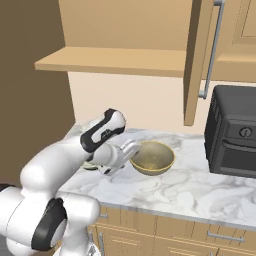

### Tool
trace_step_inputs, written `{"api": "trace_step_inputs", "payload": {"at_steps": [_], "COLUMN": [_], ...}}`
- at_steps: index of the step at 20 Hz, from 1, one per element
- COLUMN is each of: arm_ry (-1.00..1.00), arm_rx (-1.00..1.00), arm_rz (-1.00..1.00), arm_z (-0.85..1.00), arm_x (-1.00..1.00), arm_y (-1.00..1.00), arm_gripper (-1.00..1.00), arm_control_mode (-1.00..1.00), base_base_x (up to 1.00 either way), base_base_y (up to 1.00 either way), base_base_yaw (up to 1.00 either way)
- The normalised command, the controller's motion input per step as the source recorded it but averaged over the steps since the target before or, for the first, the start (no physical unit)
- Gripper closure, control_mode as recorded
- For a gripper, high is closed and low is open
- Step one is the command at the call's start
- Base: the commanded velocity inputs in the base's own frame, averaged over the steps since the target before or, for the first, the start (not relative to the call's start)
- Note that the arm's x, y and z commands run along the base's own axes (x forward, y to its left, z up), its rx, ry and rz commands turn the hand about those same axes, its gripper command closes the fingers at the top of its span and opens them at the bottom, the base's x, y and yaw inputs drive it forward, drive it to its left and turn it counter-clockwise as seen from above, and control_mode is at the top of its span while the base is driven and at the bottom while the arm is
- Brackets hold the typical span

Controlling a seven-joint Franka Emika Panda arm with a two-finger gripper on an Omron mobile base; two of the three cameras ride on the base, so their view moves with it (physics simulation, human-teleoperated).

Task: Open the cabinet. Pick the bowls from the counter and place them in the cabinet. Then close the cabinet.

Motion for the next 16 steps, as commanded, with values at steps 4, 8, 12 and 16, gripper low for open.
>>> {"api": "trace_step_inputs", "payload": {"at_steps": [4, 8, 12, 16], "arm_ry": [0.46, 0.44, 0.29, 0.11], "arm_rx": [0.0, 0.0, 0.0, 0.0], "arm_rz": [0.0, 0.0, 0.0, 0.0], "arm_z": [0.03, 0.01, 0.01, 0.0], "arm_x": [0.0, 0.02, 0.2, 0.16], "arm_y": [0.11, 0.04, 0.0, 0.0], "arm_gripper": [-1.0, -1.0, -1.0, -1.0], "arm_control_mode": [-1.0, -1.0, -1.0, -1.0], "base_base_x": [0.0, 0.0, 0.0, 0.0], "base_base_y": [0.0, 0.0, 0.0, 0.0], "base_base_yaw": [0.0, 0.0, 0.0, 0.0]}}
